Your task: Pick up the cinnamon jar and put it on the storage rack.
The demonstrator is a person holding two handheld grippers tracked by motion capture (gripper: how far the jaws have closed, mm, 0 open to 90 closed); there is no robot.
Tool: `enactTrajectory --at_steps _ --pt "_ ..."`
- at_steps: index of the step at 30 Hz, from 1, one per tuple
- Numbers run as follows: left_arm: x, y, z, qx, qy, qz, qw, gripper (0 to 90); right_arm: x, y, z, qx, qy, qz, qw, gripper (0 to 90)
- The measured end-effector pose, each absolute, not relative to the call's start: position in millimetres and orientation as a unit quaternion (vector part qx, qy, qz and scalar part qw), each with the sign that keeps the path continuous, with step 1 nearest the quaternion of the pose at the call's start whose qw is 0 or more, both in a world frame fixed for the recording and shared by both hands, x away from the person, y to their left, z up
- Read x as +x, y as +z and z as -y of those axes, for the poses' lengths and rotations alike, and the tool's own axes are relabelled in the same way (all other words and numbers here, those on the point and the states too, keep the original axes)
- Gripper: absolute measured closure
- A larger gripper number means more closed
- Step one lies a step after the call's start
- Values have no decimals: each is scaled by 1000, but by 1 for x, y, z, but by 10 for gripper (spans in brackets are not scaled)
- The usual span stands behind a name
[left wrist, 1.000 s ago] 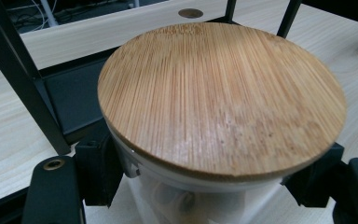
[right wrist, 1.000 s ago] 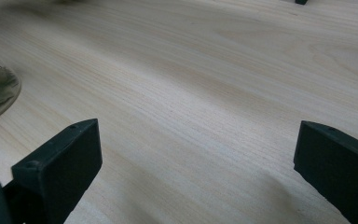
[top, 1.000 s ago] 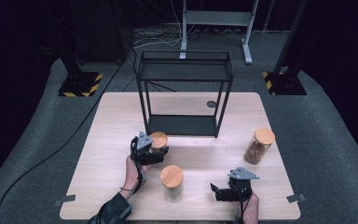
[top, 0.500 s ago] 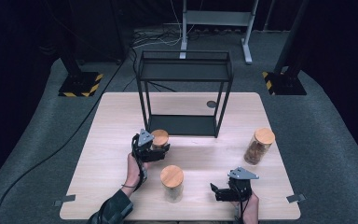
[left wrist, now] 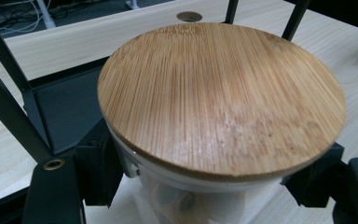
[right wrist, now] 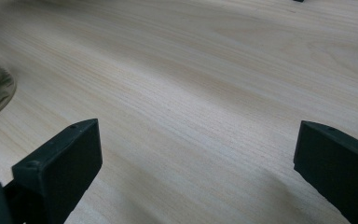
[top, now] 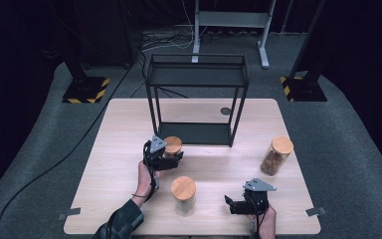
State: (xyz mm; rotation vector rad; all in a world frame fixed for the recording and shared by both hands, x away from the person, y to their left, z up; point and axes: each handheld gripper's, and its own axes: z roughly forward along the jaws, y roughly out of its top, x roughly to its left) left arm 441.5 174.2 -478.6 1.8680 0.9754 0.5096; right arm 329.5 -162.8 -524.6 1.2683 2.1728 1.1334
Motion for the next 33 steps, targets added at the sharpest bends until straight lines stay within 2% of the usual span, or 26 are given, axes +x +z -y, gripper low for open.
enactTrajectory --at_steps 33 --pt "459 -477 -163 767 215 -389 464 256 329 -524 163 454 404 -770 193 3"
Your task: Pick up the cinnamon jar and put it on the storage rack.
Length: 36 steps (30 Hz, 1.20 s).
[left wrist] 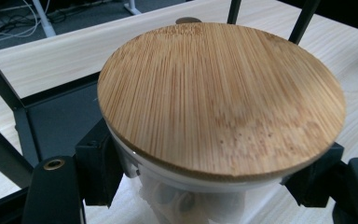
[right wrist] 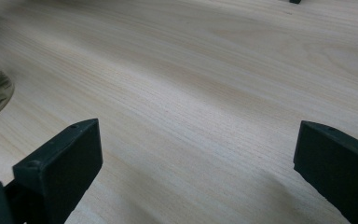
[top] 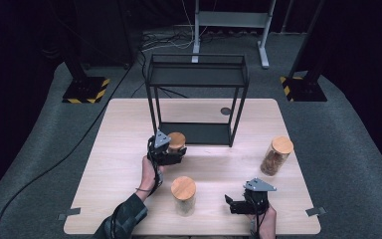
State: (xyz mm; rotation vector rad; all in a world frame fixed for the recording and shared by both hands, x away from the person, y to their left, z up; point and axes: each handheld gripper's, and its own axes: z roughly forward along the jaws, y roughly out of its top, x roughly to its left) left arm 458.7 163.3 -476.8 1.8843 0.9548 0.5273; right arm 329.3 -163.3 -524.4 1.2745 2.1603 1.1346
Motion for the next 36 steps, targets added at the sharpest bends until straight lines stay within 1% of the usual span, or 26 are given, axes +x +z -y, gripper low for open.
enactTrajectory --at_steps 18,36 --pt "470 -480 -155 770 210 -388 461 256 329 -524 164 454 408 -768 196 3" --pt "481 -471 -156 762 213 -393 469 256 329 -524 164 454 407 -768 196 4"
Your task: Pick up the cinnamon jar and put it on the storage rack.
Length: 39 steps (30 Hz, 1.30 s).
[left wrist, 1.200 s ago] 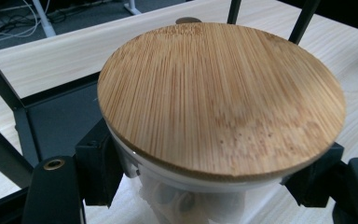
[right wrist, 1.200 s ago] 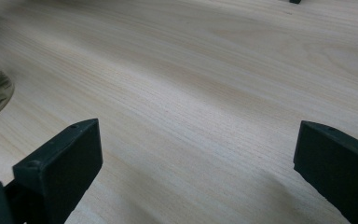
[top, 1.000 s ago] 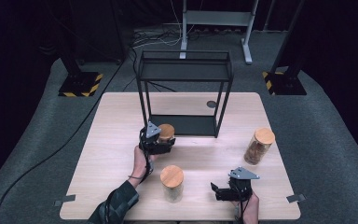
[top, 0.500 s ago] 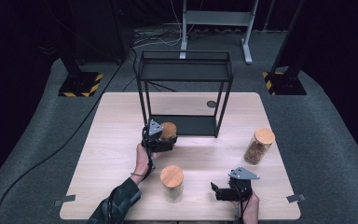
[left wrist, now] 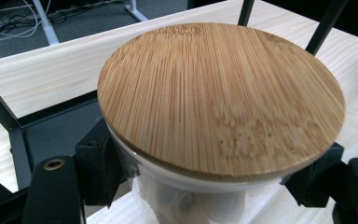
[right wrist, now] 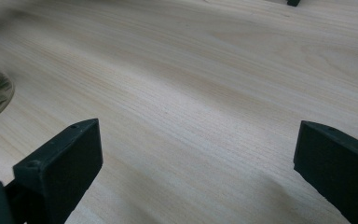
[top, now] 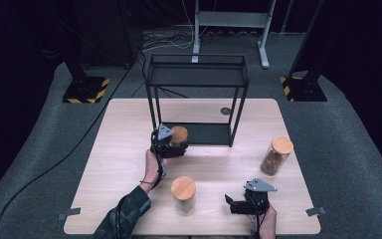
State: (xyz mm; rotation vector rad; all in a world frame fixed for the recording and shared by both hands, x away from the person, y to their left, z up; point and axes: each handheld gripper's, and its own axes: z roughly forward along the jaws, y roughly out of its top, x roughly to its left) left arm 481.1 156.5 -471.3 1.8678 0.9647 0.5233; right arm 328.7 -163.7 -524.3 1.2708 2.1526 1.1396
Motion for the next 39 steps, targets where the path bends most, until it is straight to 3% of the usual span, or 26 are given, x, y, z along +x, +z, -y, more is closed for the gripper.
enactTrajectory --at_steps 39 --pt "509 -462 -154 755 218 -411 461 255 329 -524 164 454 407 -769 195 4"
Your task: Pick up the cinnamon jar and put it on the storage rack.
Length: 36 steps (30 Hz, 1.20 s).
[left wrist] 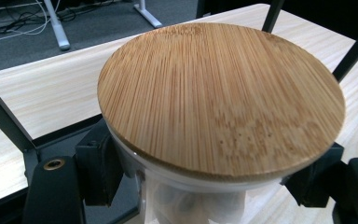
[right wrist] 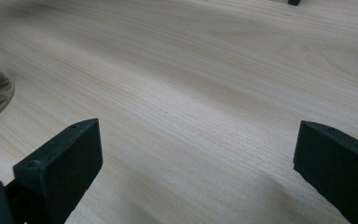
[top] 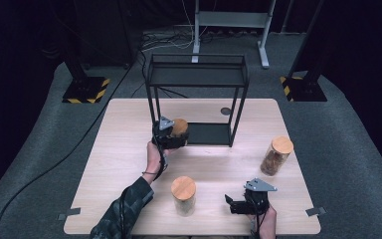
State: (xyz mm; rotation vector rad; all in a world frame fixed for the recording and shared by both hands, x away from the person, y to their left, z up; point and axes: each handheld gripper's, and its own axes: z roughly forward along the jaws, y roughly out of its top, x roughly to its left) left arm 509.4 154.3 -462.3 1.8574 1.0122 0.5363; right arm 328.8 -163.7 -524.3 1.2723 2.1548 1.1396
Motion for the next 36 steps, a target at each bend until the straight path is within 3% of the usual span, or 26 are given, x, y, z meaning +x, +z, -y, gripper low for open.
enactTrajectory --at_steps 36 --pt "534 -472 -146 747 252 -432 437 255 329 -524 164 452 408 -769 195 5"
